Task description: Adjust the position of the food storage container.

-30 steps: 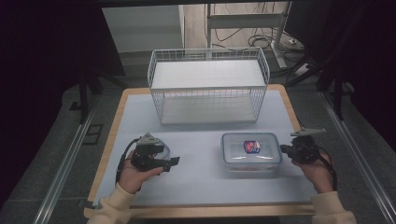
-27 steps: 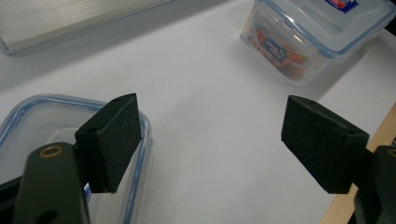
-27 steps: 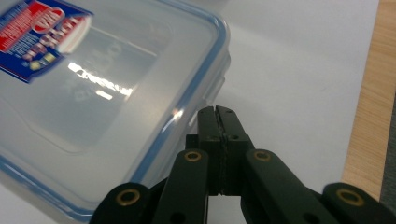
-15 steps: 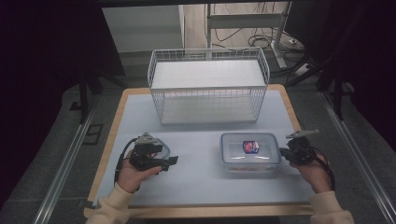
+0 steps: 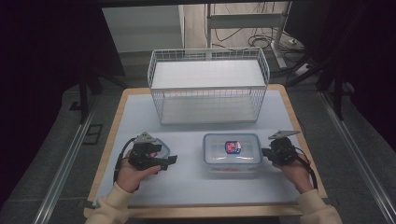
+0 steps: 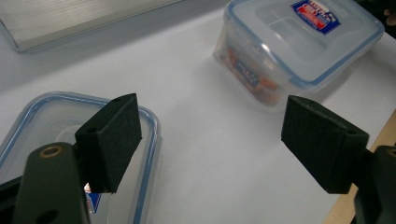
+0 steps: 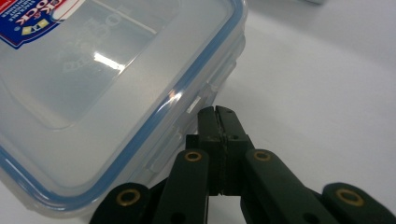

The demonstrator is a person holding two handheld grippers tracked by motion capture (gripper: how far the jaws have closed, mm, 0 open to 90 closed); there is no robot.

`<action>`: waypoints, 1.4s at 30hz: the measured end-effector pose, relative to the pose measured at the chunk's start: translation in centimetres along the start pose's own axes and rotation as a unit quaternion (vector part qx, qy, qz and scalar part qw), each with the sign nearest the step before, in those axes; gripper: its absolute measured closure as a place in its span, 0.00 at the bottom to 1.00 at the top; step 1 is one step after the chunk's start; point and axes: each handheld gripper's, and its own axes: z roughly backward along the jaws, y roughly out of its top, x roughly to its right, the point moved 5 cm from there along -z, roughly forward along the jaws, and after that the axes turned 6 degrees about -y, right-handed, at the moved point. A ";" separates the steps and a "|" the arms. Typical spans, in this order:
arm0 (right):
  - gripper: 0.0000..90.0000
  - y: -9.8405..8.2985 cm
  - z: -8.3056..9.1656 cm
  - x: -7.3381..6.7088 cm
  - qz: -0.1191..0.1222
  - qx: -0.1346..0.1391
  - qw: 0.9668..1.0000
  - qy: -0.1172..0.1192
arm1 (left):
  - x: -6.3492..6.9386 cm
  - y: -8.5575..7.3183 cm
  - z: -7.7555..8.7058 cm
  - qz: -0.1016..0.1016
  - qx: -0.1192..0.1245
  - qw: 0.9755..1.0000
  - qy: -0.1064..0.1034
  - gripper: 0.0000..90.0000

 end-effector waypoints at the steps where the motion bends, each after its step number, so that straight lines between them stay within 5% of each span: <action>1: 1.00 0.1 -0.1 -0.4 0.001 0.003 1.000 0.003 | 0.0 0.0 0.0 0.001 0.001 1.000 0.000 0.22; 11: 1.00 1.2 -1.1 -2.8 0.012 0.014 1.000 0.021 | -0.2 0.0 0.1 0.003 0.002 1.000 0.002 0.22; 20: 1.00 1.6 -1.6 -3.6 0.016 0.024 0.999 0.031 | -0.2 -0.1 0.0 0.003 -0.001 1.000 0.002 0.22; 42: 0.99 1.2 1.4 -0.9 -0.024 0.073 0.996 0.042 | -0.3 0.2 0.5 0.008 0.013 1.000 0.005 0.22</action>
